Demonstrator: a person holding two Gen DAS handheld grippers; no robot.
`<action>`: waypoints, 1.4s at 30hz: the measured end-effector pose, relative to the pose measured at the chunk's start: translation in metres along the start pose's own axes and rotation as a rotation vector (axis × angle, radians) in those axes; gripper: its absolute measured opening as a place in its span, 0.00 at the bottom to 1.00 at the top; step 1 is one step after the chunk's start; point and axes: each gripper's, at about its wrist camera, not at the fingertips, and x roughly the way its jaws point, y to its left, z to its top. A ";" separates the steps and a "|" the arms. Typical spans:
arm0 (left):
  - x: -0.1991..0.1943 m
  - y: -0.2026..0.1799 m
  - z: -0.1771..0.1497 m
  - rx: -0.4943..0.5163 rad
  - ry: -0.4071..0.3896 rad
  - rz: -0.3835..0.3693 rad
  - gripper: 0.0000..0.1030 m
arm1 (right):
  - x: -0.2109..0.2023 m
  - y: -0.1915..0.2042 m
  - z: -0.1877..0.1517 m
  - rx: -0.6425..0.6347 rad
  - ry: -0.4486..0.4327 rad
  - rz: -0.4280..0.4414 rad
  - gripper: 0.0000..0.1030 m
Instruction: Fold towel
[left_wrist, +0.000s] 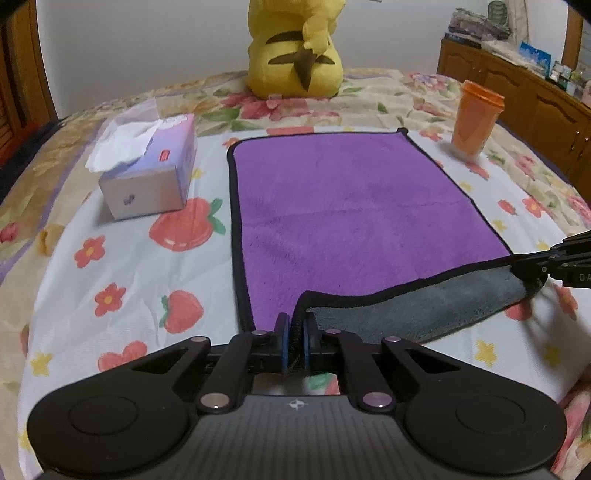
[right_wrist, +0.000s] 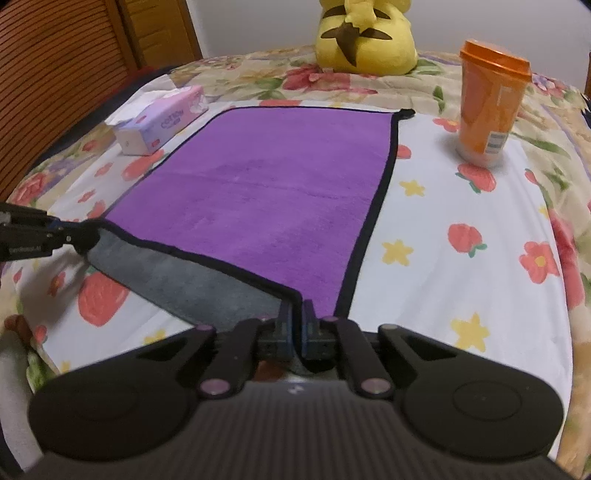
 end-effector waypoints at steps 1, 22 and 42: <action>-0.001 0.000 0.001 0.000 -0.006 0.003 0.10 | -0.001 0.000 0.001 0.003 -0.008 0.002 0.05; -0.033 -0.003 0.022 -0.030 -0.170 -0.001 0.09 | -0.025 -0.005 0.020 0.019 -0.201 0.048 0.05; -0.016 0.001 0.037 -0.022 -0.201 0.014 0.08 | -0.013 -0.012 0.032 -0.011 -0.234 0.043 0.04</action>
